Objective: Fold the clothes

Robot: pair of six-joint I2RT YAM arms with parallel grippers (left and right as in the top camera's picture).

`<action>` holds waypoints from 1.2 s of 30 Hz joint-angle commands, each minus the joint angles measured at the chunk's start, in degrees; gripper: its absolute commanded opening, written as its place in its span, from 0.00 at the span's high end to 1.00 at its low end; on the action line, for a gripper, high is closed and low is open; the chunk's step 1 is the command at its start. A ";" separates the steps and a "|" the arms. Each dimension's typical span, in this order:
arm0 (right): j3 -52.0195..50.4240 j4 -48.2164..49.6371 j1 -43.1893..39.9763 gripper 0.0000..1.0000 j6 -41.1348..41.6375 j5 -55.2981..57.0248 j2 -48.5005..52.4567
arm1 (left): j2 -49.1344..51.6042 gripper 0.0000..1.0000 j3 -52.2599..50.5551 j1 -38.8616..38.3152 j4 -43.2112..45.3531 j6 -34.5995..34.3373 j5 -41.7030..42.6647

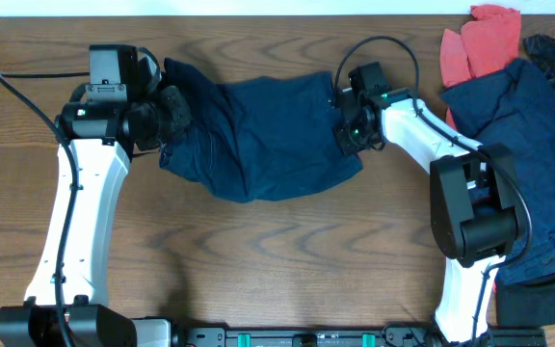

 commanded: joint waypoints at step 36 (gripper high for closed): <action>-3.98 -5.70 8.24 0.93 4.09 1.64 0.76 | 8.63 0.60 1.64 -20.26 20.31 -7.54 5.29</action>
